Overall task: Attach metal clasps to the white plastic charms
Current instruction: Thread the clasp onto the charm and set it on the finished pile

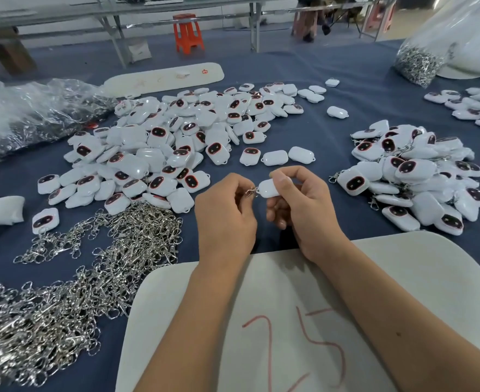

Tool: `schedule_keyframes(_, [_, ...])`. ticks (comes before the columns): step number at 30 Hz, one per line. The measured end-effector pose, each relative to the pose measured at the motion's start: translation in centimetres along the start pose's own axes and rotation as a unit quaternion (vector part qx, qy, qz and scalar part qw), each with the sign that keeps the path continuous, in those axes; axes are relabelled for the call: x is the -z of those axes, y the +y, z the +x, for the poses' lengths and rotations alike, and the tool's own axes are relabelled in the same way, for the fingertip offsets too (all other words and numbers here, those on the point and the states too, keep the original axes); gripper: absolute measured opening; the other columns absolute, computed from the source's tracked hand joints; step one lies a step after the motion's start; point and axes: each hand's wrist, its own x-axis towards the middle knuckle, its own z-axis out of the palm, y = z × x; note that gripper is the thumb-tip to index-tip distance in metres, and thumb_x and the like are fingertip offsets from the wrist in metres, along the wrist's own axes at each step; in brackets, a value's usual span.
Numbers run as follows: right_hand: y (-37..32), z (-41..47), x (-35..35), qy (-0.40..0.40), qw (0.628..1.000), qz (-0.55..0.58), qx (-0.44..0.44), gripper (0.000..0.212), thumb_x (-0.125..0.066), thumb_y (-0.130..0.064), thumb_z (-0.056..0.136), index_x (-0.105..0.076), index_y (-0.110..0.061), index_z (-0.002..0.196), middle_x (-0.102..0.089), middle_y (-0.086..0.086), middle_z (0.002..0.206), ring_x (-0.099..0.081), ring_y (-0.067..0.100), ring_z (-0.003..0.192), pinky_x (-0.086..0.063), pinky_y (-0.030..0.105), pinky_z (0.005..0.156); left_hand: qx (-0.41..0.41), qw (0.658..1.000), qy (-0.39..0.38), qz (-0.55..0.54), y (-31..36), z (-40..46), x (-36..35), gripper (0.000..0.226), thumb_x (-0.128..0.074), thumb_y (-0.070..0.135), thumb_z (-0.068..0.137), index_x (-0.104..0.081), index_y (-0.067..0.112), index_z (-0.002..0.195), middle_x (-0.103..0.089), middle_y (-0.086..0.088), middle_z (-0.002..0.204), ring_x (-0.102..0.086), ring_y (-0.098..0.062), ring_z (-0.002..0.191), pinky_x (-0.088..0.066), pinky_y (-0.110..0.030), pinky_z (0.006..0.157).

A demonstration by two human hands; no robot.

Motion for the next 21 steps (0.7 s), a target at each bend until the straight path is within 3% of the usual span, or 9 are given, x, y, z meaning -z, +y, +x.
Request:
schedule_keyframes(2, [0.0, 0.0, -0.1, 0.010, 1.000, -0.004, -0.002, 0.021, -0.068, -0.037, 0.096, -0.065, -0.016, 0.095, -0.063, 0.008, 0.066, -0.060, 0.021, 0.050, -0.038, 0.023, 0.041, 0.000, 1.000, -0.007, 0.004, -0.1, 0.0, -0.1, 0.015, -0.070, 0.002, 0.087, -0.071, 0.018, 0.085, -0.070, 0.011, 0.076, -0.066, -0.007, 0.071, -0.054, -0.028, 0.071])
schedule_keyframes(5, [-0.1, 0.0, -0.2, 0.045, 0.999, -0.009, -0.002, 0.020, -0.067, -0.037, 0.099, -0.066, -0.018, 0.094, -0.062, 0.005, 0.065, -0.056, 0.020, 0.048, -0.037, 0.023, 0.042, 0.068, 0.995, 0.006, -0.068, 0.0, -0.3, -0.4, 0.016, -0.075, 0.005, 0.087, -0.071, 0.020, 0.089, -0.070, 0.011, 0.073, -0.064, -0.003, 0.067, -0.047, -0.012, 0.065])
schedule_keyframes(10, [-0.4, 0.2, -0.1, 0.153, 0.988, 0.014, 0.014, 0.017, -0.062, -0.028, 0.104, -0.065, -0.013, 0.096, -0.056, 0.002, 0.059, -0.048, 0.016, 0.046, -0.039, 0.020, 0.042, 0.153, 0.969, -0.053, -0.188, 1.2, 0.5, -1.8, 0.025, -0.072, 0.002, 0.089, -0.078, 0.026, 0.094, -0.073, -0.002, 0.075, -0.062, -0.019, 0.066, -0.052, -0.030, 0.069])
schedule_keyframes(13, [-0.4, 0.5, 0.2, 0.262, 0.964, 0.003, 0.053, 0.014, -0.059, -0.029, 0.104, -0.062, -0.017, 0.097, -0.061, -0.006, 0.064, -0.055, 0.013, 0.054, -0.049, 0.028, 0.051, 0.233, 0.929, -0.087, -0.273, 2.9, 1.6, -4.0, 0.025, -0.071, -0.001, 0.090, -0.080, 0.022, 0.090, -0.077, 0.001, 0.081, -0.067, -0.009, 0.072, -0.053, -0.025, 0.073])
schedule_keyframes(15, [-0.6, 0.6, 0.8, 0.345, 0.935, -0.029, 0.080, 0.012, -0.057, -0.032, 0.101, -0.060, -0.020, 0.102, -0.069, -0.002, 0.081, -0.066, 0.021, 0.072, -0.059, 0.045, 0.069, 0.264, 0.895, -0.122, -0.337, 4.4, 2.4, -5.6, 0.028, -0.066, -0.004, 0.092, -0.079, 0.021, 0.092, -0.079, 0.000, 0.087, -0.070, -0.008, 0.077, -0.055, -0.022, 0.074])
schedule_keyframes(17, [-1.2, 0.8, 1.8, 0.407, 0.903, -0.039, 0.134, 0.018, -0.057, -0.030, 0.100, -0.057, -0.021, 0.116, -0.069, 0.004, 0.103, -0.067, 0.023, 0.092, -0.056, 0.053, 0.088, 0.260, 0.865, -0.155, -0.400, 5.8, 3.3, -7.0, 0.033, -0.057, -0.005, 0.095, -0.079, 0.020, 0.095, -0.080, -0.002, 0.098, -0.073, -0.012, 0.087, -0.057, -0.023, 0.075])
schedule_keyframes(19, [-2.0, 1.2, 3.1, 0.416, 0.886, -0.102, 0.178, 0.046, -0.061, -0.028, 0.099, -0.046, -0.022, 0.142, -0.058, -0.003, 0.131, -0.058, 0.006, 0.117, -0.049, 0.036, 0.107, 0.249, 0.846, -0.150, -0.448, 6.7, 4.0, -8.3, 0.034, -0.054, -0.003, 0.093, -0.079, 0.019, 0.099, -0.079, -0.002, 0.104, -0.073, -0.013, 0.094, -0.057, -0.022, 0.076])
schedule_keyframes(20, [-2.3, 1.3, 3.7, 0.413, 0.877, -0.159, 0.188, 0.062, -0.063, -0.025, 0.097, -0.036, -0.022, 0.153, -0.047, -0.003, 0.144, -0.047, 0.001, 0.130, -0.040, 0.026, 0.113, 0.231, 0.865, -0.130, -0.426, 6.6, 4.3, -8.7, 0.034, -0.054, -0.003, 0.091, -0.078, 0.020, 0.098, -0.079, 0.000, 0.103, -0.072, -0.010, 0.093, -0.056, -0.022, 0.076])
schedule_keyframes(21, [-2.5, 1.5, 4.2, 0.411, 0.865, -0.218, 0.188, 0.075, -0.064, -0.019, 0.094, -0.027, -0.022, 0.159, -0.036, 0.000, 0.153, -0.037, 0.004, 0.139, -0.032, 0.023, 0.116, 0.189, 0.910, -0.108, -0.353, 6.3, 4.6, -9.2, 0.035, -0.054, -0.003, 0.088, -0.077, 0.021, 0.097, -0.078, 0.004, 0.101, -0.070, -0.005, 0.092, -0.054, -0.021, 0.078])
